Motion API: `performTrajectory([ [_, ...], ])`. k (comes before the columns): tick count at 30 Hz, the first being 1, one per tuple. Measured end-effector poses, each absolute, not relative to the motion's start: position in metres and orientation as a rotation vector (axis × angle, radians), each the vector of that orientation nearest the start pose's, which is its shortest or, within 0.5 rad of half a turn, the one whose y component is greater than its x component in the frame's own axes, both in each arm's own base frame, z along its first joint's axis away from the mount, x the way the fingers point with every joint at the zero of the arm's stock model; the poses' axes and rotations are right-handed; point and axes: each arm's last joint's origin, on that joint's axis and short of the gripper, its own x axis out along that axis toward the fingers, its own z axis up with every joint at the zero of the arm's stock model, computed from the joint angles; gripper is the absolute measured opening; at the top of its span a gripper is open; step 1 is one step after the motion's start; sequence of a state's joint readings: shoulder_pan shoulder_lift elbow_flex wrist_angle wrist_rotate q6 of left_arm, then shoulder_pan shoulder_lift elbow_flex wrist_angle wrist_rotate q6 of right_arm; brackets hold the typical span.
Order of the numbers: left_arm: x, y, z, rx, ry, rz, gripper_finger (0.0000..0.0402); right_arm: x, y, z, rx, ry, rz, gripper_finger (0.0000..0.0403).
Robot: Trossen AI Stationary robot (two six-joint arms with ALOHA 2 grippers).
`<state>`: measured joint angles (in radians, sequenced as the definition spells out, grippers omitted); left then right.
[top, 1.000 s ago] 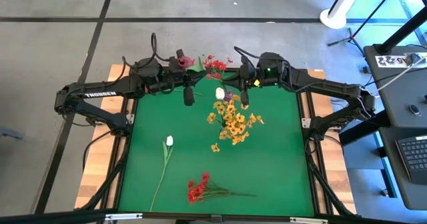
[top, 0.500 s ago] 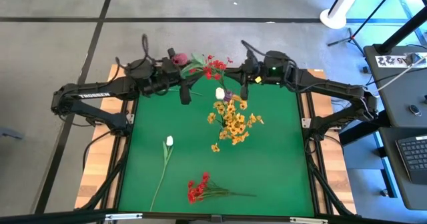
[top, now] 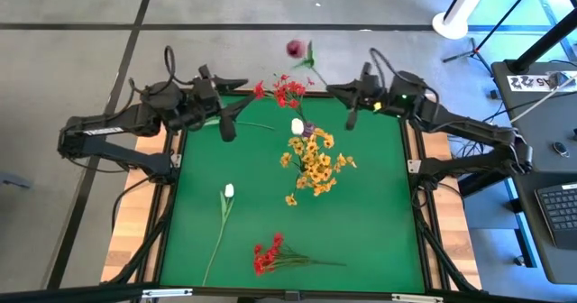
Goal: Sort flowers into vase by color
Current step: Put the bottom red tulip into the violet vase
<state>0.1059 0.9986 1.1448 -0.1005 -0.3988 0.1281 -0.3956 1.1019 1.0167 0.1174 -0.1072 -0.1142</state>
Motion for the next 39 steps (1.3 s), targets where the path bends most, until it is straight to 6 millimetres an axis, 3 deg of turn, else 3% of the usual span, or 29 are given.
performTrajectory([
  [7,0.201,0.033,0.392,0.091,0.056,0.506,0.0196,0.206,-0.097,0.313,-0.065,-0.233,-0.263,0.0],
  [14,0.203,0.039,0.36,0.038,0.033,0.533,0.0196,0.199,-0.097,0.256,-0.029,-0.348,-0.359,0.0],
  [23,0.205,0.041,0.34,-0.01,0.025,0.541,0.0196,0.222,-0.109,0.213,0.021,-0.293,-0.375,0.0],
  [39,0.205,0.041,0.33,-0.05,0.041,0.543,0.0195,0.276,-0.139,0.143,0.132,-0.196,-0.392,0.0],
])
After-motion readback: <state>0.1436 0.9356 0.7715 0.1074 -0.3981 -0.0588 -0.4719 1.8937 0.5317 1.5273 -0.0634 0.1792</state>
